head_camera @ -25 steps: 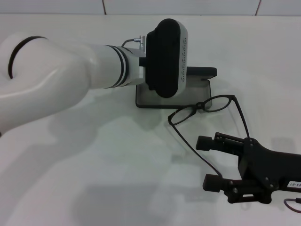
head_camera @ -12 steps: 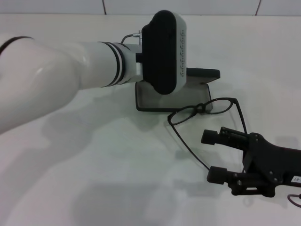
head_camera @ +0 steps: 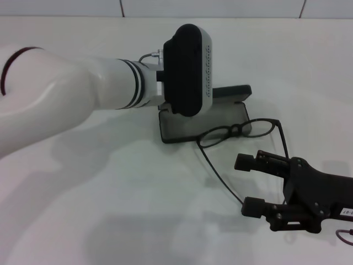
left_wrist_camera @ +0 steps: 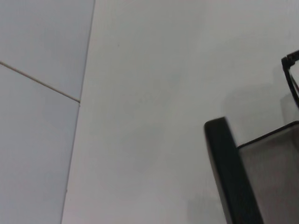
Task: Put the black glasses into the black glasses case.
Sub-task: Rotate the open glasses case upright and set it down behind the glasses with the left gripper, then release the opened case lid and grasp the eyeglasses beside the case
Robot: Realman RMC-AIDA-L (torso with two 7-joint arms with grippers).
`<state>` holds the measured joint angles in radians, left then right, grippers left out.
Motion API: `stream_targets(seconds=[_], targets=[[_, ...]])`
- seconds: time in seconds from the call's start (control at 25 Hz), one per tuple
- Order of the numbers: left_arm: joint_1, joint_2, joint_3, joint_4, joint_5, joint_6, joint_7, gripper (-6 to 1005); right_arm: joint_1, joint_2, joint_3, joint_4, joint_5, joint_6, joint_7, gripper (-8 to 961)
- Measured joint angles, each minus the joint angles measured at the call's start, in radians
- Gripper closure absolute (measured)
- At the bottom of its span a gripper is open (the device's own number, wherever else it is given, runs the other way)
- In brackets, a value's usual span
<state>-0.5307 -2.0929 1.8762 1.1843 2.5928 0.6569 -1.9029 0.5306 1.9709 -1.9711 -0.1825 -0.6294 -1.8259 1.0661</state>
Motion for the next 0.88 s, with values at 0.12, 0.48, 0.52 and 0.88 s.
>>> stream_targets(seconds=[0.12,0.48,0.52,0.88], targets=[[-0.003,0.0,0.001,-0.008,0.0,-0.001,0.0,455,-0.011,0.002,0.0,0.0,-0.001,0.0,-0.002,94],[0.008,-0.001,0.031,0.0,0.001,0.008,0.002,454,-0.017,0.003,0.0,0.0,-0.001,0.001,-0.003,96],[0.011,-0.001,0.036,-0.002,0.001,0.008,0.001,454,-0.017,0.003,0.0,0.0,-0.001,0.001,-0.003,96],[0.048,-0.001,0.054,0.043,0.007,0.012,0.0,454,-0.016,0.002,0.0,0.0,0.001,0.001,-0.002,97]])
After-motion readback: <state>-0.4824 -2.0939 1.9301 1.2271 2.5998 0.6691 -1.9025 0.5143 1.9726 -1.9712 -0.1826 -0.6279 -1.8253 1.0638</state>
